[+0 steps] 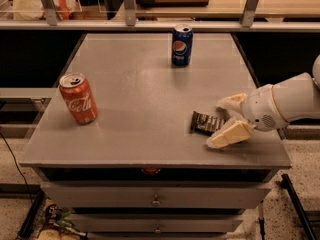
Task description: Move rxbar chocolate near pepsi can
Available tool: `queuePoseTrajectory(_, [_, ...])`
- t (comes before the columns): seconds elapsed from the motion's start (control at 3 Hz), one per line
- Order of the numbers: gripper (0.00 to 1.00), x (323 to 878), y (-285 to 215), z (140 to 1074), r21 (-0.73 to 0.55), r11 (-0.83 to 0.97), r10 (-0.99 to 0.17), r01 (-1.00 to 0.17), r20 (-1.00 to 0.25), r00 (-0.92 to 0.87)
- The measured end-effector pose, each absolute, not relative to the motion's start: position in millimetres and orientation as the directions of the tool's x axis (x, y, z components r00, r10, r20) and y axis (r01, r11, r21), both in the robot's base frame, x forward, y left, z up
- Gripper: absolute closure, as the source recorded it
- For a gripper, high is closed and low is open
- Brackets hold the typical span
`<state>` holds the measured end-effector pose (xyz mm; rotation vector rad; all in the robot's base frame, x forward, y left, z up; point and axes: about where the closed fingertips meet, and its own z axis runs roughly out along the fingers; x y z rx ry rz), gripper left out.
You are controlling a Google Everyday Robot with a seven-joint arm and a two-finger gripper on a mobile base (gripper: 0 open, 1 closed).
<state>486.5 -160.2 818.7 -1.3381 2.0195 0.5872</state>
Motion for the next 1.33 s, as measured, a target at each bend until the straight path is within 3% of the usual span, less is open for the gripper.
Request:
queuePoseTrajectory(0.67, [0.83, 486, -161, 822, 0.015, 0.389, -0.637, -0.921, -0.718, -0.281])
queuePoseTrajectory(1.0, [1.00, 486, -161, 825, 0.014, 0.389, -0.637, -0.921, -0.718, -0.280])
queuePoseTrajectory(1.33, [1.00, 490, -164, 851, -0.045, 0.393, -0.637, -0.918, -0.734, -0.237])
